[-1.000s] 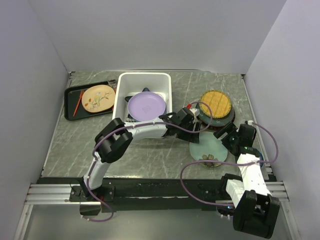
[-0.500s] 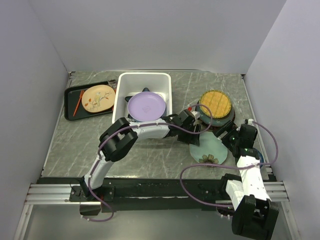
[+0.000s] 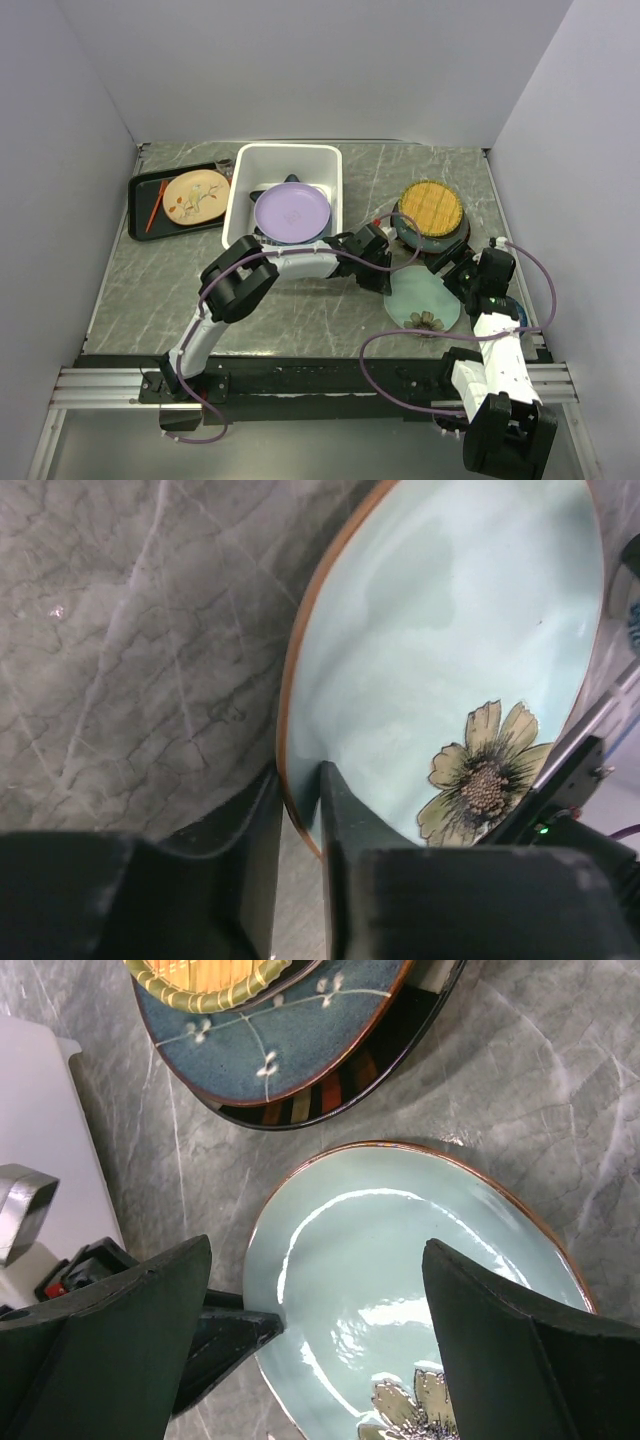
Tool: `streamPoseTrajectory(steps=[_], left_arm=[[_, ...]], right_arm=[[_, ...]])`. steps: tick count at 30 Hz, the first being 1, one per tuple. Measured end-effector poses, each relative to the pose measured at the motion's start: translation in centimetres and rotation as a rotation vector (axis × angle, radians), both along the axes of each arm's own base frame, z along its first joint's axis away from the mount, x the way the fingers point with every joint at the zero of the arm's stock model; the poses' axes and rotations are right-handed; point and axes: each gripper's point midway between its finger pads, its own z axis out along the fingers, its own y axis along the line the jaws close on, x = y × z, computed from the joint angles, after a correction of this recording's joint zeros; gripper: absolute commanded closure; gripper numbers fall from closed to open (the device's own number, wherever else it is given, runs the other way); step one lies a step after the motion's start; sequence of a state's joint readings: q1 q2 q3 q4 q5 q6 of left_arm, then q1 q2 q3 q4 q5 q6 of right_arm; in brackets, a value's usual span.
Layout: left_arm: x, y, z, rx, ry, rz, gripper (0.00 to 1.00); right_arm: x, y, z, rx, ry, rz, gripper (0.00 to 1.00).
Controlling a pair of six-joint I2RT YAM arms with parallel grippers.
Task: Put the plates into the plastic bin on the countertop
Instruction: Pick up the plate from the corner of the board.
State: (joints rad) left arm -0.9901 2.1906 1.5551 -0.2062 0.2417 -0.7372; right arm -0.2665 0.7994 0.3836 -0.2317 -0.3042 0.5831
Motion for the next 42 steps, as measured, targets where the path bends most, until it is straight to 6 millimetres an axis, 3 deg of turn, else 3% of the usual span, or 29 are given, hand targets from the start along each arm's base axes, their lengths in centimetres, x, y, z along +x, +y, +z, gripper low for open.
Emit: streamPoseTrajectory(steps=[6,23,33,42], left_arm=[[0.5,-0.6,0.5,-0.047,0.021,0.033,0.99],[0.9,-0.2,1.2,-0.036,0.034,0.051,0.99],[1.5,1.0,3.3,-0.004,-0.019,0.062,0.99],[1.8,1.8,4.0,0.026,-0.042,0.074,0.99]], right_arm=[[0.0,0.0,0.0,0.001,-0.001,0.001,0.07],[0.0,0.1,0.1,0.002,-0.004,0.005,0.07],[0.0,0.2,0.2,0.004,-0.010,0.009,0.07],[-0.2,0.3,-0.1,0.006,-0.007,0.011,0.07]])
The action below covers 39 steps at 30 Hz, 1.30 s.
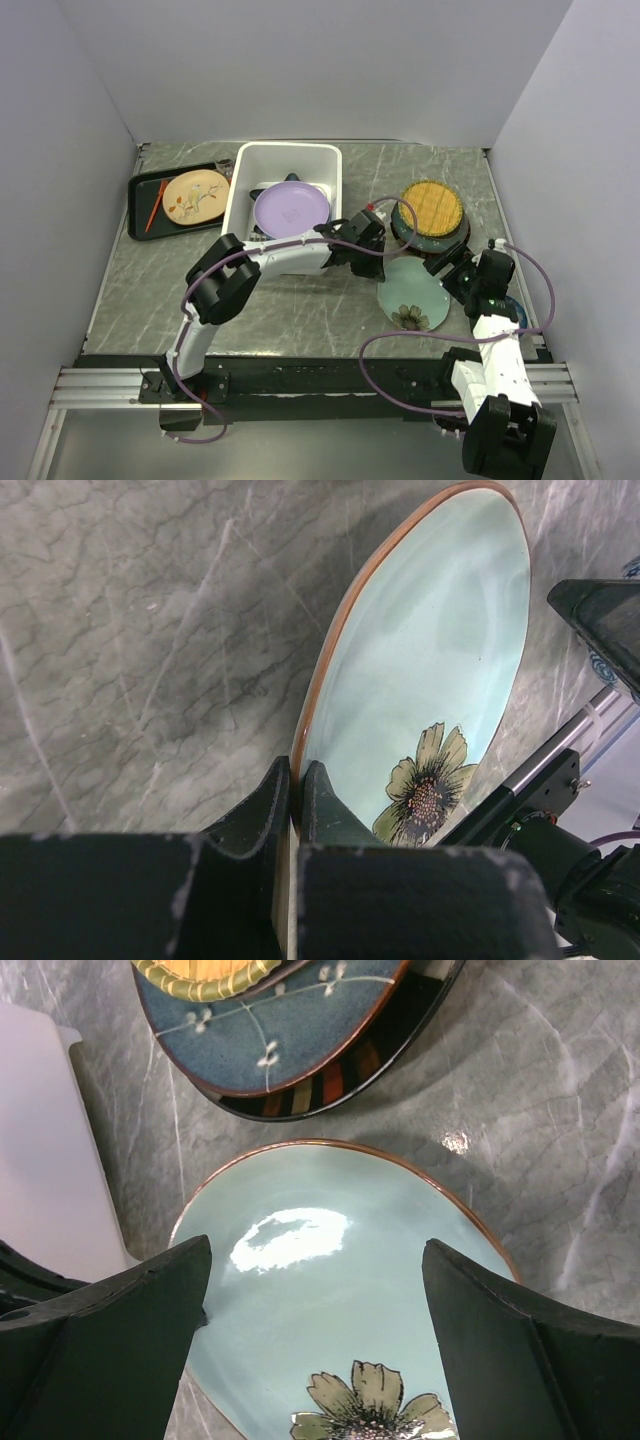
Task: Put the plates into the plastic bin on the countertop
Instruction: Pick up the plate from the corner of the board.
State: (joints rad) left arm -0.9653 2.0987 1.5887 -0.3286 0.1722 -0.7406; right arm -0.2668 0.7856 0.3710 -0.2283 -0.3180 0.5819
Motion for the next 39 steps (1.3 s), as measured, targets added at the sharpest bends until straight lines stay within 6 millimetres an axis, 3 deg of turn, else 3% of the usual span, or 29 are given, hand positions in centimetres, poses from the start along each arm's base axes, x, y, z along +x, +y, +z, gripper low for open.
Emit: streamPoseTrajectory(steps=[39], left_arm=[[0.9,3.6,4.8,0.088,-0.128,0.040,0.99]], right_arm=[[-0.3,0.2,-0.4,0.007,0.003,0.007,0.07]])
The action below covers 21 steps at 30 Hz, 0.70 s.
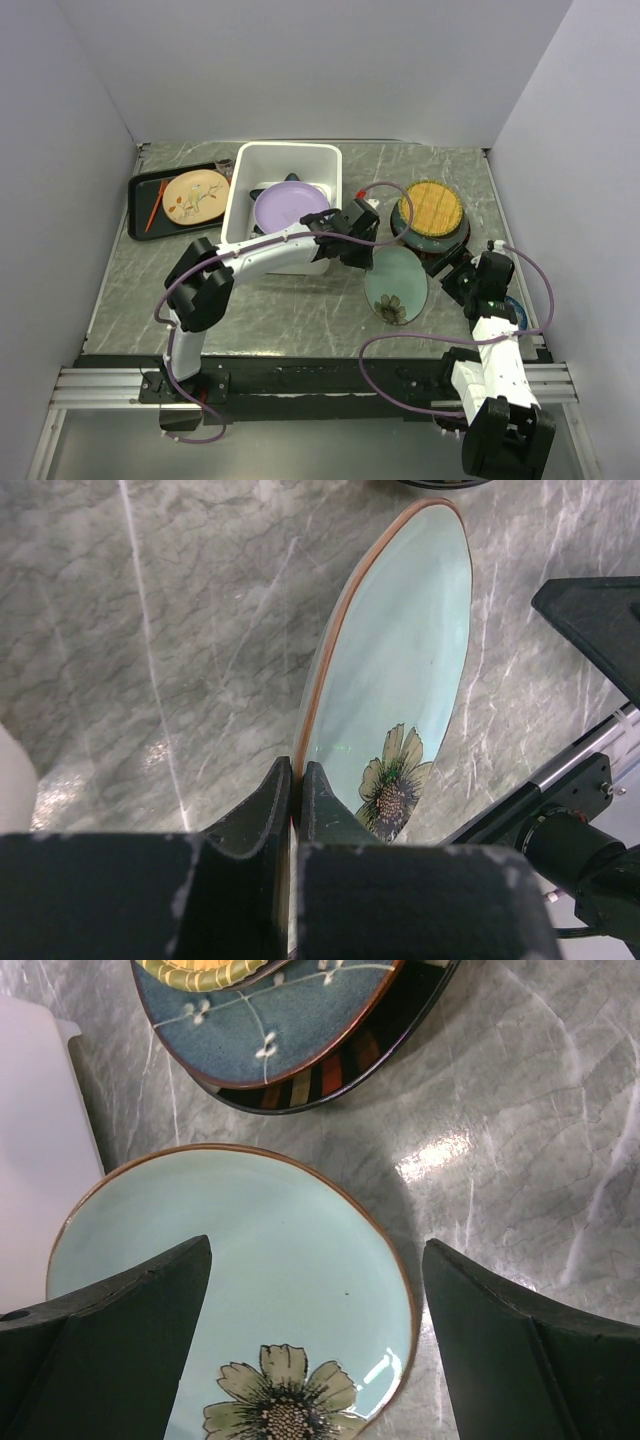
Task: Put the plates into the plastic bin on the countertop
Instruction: Pick up the plate from the corner of the board.
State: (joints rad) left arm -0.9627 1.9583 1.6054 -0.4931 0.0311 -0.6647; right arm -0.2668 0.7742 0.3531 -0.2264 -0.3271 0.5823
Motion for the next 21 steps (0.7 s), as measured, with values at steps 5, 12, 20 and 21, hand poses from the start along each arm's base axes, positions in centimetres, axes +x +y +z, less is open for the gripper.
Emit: streamPoseTrajectory(steps=[5,12,20,21], left_arm=[[0.1,0.3,0.2,0.010,-0.006,0.005,0.99],[0.1,0.8,0.8,0.023,-0.021,0.005,0.99],[0.1,1.5,1.5,0.041,-0.031,0.009,0.99],[0.2,1.6,1.7,0.042,-0.039,0.013,0.99]], right_arm=[[0.0,0.1,0.0,0.002,-0.001,0.003,0.07],[0.0,0.1,0.1,0.004,-0.003,0.005,0.07],[0.0,0.1,0.1,0.004,-0.003,0.005,0.07],[0.0,0.1,0.1,0.004,-0.003,0.005,0.07]])
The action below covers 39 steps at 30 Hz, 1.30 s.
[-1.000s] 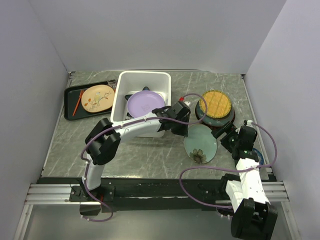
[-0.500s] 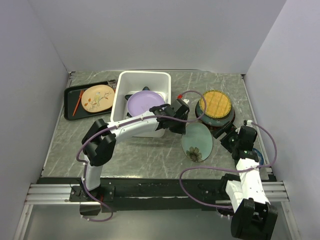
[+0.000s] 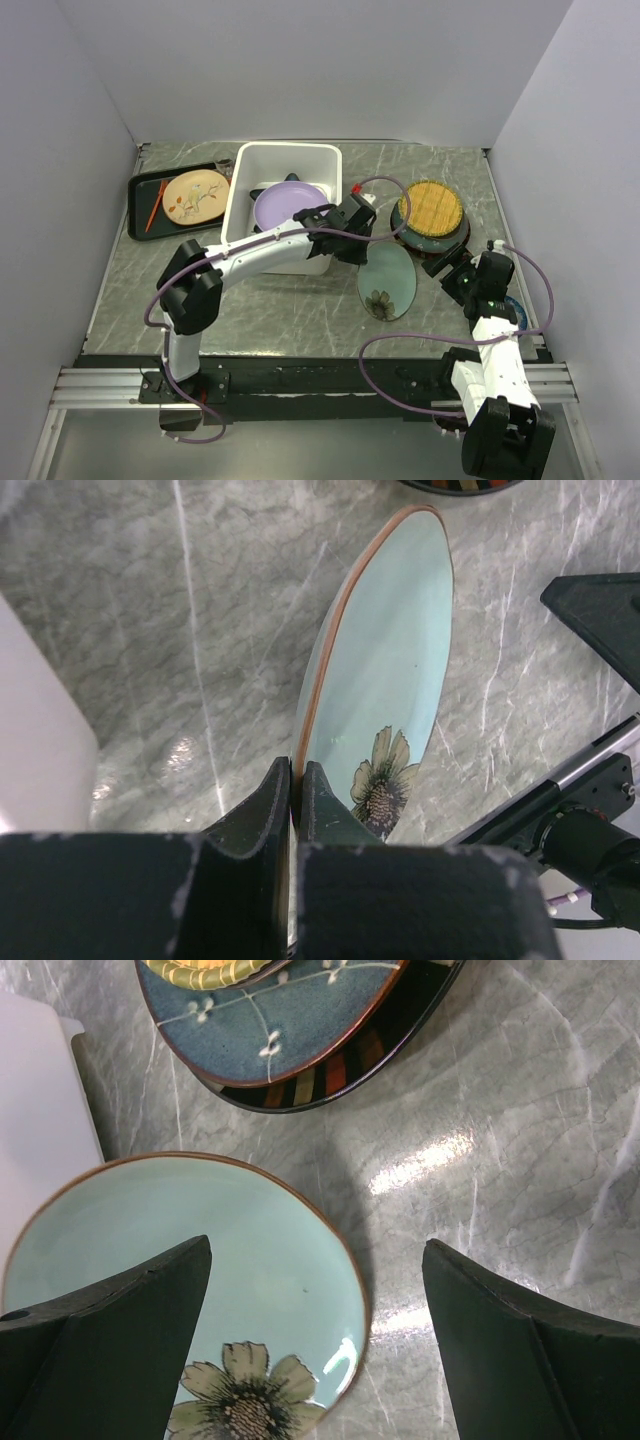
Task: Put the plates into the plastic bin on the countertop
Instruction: Pick up the plate from the corner of the board.
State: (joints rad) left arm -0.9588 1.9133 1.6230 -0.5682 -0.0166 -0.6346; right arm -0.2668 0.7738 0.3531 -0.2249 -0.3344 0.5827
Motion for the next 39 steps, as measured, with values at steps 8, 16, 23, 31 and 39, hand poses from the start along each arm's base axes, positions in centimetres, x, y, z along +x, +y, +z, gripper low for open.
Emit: streamPoseTrajectory(steps=[8,16,23,31,39], left_arm=[[0.4,0.7,1.4,0.008,-0.036,0.012,0.99],[0.5,0.9,2.0,0.010,-0.048,0.013,0.99],[0.7,0.8,2.8,0.001,-0.065,0.015,0.99],[1.4,0.8,4.9,-0.028,-0.100,0.019,0.99],[2.3,1.9,7.3,-0.060,-0.138,0.043,0.99]], right_arm=[[0.0,0.0,0.0,0.000,0.000,0.000,0.07],[0.0,0.0,0.0,0.000,0.000,0.000,0.07],[0.0,0.0,0.0,0.000,0.000,0.000,0.07],[0.0,0.0,0.0,0.000,0.000,0.001,0.07],[0.1,0.0,0.0,0.001,-0.003,0.002,0.06]])
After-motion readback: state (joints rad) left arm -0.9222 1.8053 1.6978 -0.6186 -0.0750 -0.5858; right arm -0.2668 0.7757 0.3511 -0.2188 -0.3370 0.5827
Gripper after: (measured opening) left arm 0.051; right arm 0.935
